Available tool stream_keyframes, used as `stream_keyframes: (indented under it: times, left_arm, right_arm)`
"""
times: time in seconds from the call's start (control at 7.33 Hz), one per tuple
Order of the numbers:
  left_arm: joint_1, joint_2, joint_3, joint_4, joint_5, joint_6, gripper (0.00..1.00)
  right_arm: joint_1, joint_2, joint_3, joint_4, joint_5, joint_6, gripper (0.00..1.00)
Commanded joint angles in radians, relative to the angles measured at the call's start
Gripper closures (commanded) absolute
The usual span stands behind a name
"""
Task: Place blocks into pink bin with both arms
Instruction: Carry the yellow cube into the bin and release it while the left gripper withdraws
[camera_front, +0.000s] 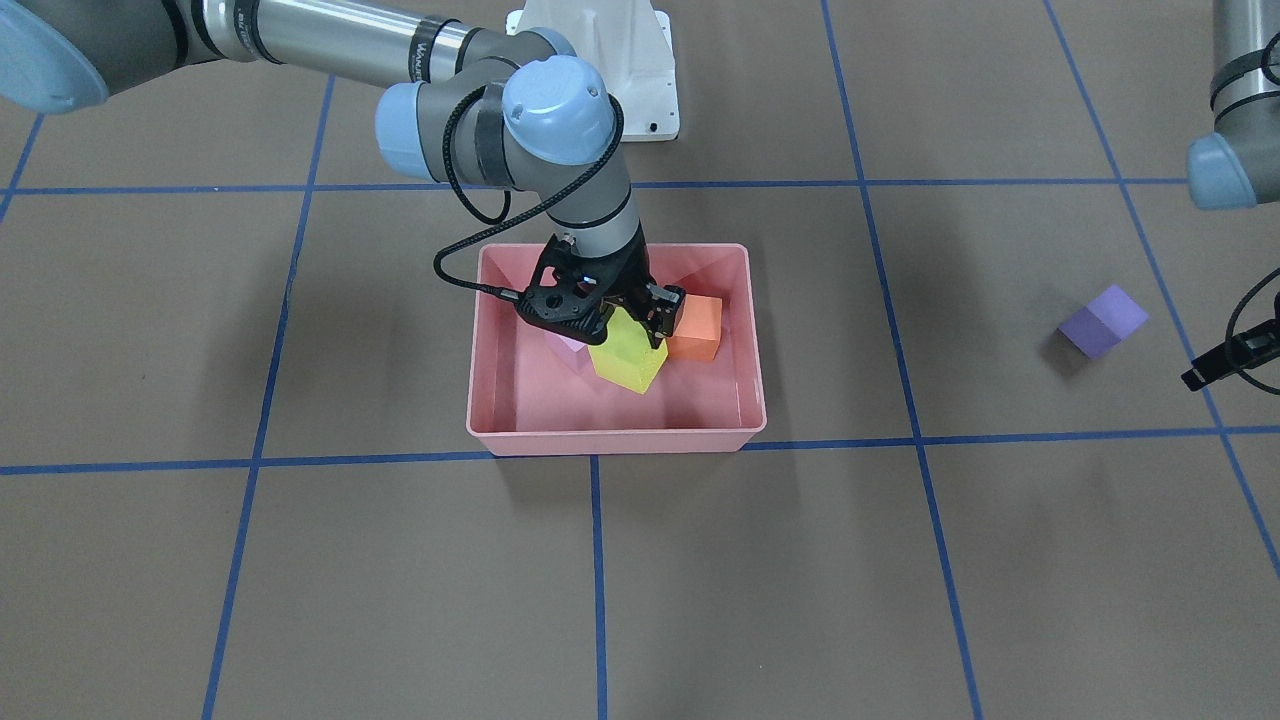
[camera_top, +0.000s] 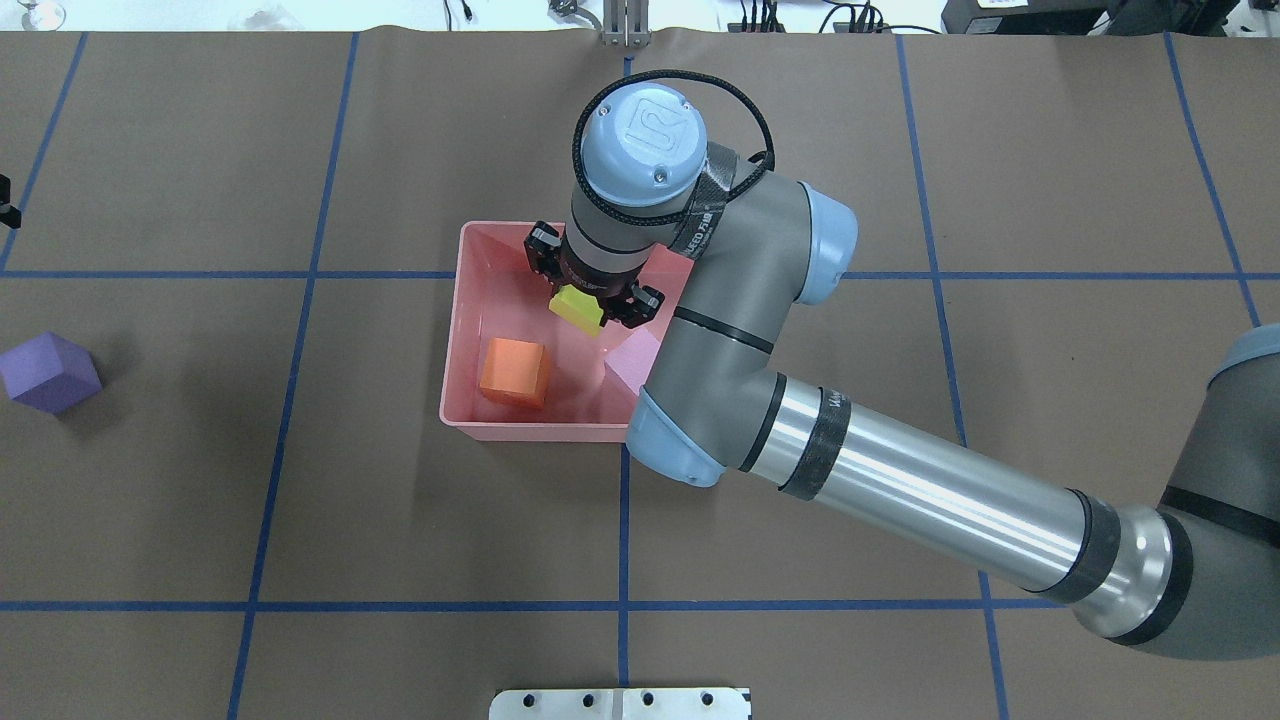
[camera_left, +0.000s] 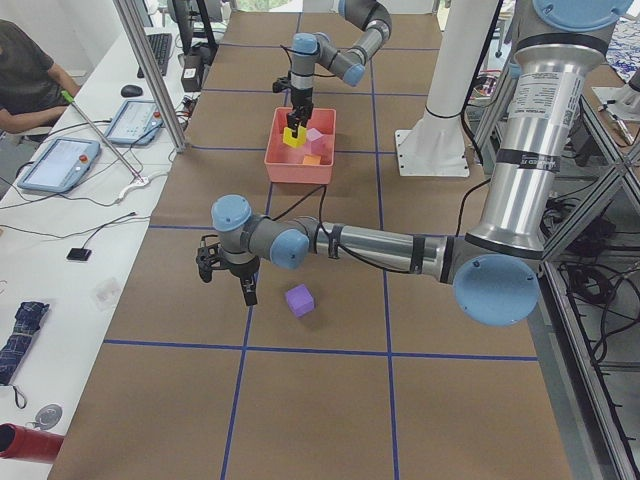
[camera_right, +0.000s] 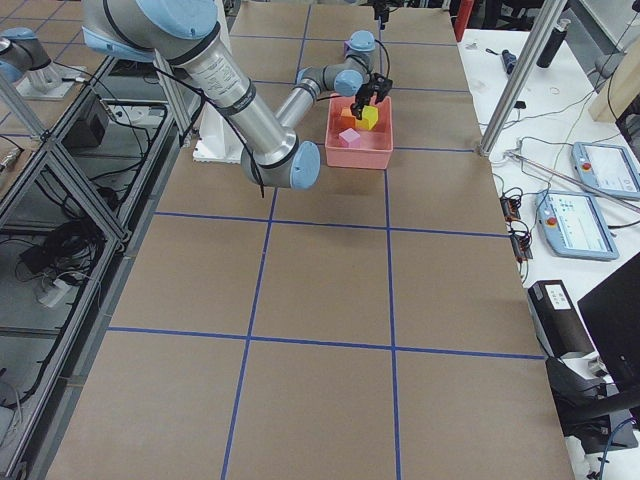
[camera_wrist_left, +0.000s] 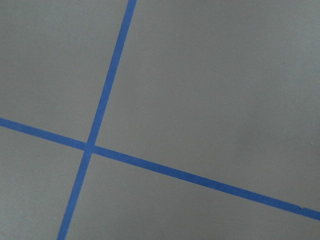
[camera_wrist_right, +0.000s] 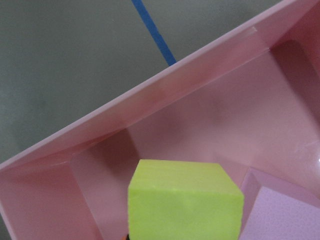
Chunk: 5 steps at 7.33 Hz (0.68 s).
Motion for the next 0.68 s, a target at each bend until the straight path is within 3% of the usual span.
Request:
stream_keyframes:
  times: [0.0, 0.14, 0.55]
  left_arm:
    - [0.090, 0.074, -0.002, -0.126, 0.012, -0.193, 0.00]
    - [0.098, 0.109, -0.014, -0.208, 0.012, -0.276, 0.00]
    - [0.124, 0.217, -0.091, -0.215, 0.012, -0.284, 0.00]
  right_arm:
    - [-0.001, 0.000, -0.004, 0.004, -0.002, -0.002, 0.01]
    - [-0.001, 0.001, -0.001, 0.004, 0.000, -0.003, 0.01]
    - [0.001, 0.001, 0.008, 0.005, 0.000, 0.000, 0.01]
